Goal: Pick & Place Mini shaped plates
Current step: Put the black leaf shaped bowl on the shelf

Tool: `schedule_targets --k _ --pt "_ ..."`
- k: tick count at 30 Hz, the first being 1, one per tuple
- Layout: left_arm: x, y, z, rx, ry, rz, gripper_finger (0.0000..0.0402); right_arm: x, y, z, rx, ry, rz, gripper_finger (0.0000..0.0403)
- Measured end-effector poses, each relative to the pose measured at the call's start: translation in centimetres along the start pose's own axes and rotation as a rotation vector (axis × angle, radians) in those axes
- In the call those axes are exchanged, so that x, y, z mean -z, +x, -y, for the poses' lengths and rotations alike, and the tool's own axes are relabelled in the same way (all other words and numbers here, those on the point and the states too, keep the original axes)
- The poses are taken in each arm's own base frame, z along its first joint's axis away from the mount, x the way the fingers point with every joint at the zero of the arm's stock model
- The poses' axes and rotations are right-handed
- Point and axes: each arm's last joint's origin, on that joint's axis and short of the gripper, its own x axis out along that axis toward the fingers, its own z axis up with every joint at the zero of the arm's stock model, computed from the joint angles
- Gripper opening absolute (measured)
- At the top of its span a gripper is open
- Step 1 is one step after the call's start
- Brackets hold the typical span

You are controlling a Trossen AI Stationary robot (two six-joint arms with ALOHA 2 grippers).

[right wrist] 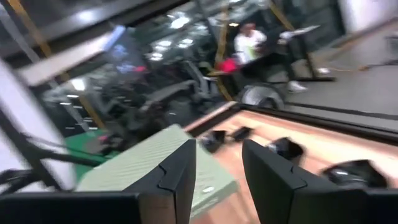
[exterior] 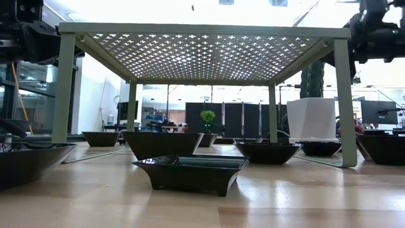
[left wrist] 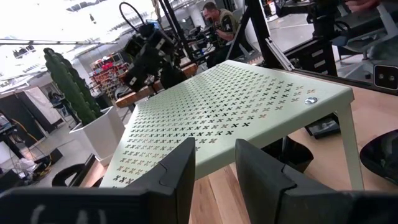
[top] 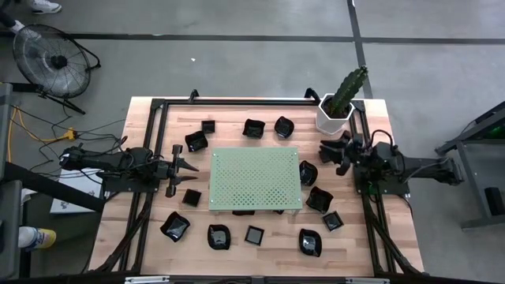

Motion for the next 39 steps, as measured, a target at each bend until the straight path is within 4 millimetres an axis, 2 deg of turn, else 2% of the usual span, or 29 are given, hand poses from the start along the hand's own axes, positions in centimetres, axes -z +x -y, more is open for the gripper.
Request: schedule_targets --k 3,6,10,16,21,25,31,35,39 --pt "0.0 0.0 0.0 0.0 0.0 0.0 0.0111 -1.5 0.3 -0.6 0.073 -0.05 -0.029 0.0126" --pt "0.0 0.0 0.0 0.0 0.0 0.0 0.0111 -4.0 0.9 -1.9 0.122 -0.116 -0.028 0.0126" --pt "0.0 0.0 0.0 0.0 0.0 0.0 0.0111 -6.8 2.5 -3.5 0.198 -0.229 -0.084 0.0126" --pt "0.0 0.0 0.0 0.0 0.0 0.0 0.0111 -10.6 6.7 -5.5 0.326 -0.345 -0.196 0.0126" --pt "0.0 0.0 0.0 0.0 0.0 0.0 0.0111 -13.8 10.6 -5.6 0.457 -0.37 -0.296 0.0126" --pt "0.0 0.0 0.0 0.0 0.0 0.0 0.0111 -15.8 13.7 -4.6 0.508 -0.34 -0.401 0.0126" --pt "0.0 0.0 0.0 0.0 0.0 0.0 0.0111 -18.0 17.8 -2.0 0.487 -0.185 -0.564 0.0126" --pt "0.0 0.0 0.0 0.0 0.0 0.0 0.0111 -18.3 20.4 0.1 0.488 -0.116 -0.671 0.0126" --pt "0.0 0.0 0.0 0.0 0.0 0.0 0.0111 -17.2 22.8 2.7 0.507 -0.061 -0.787 0.0126"
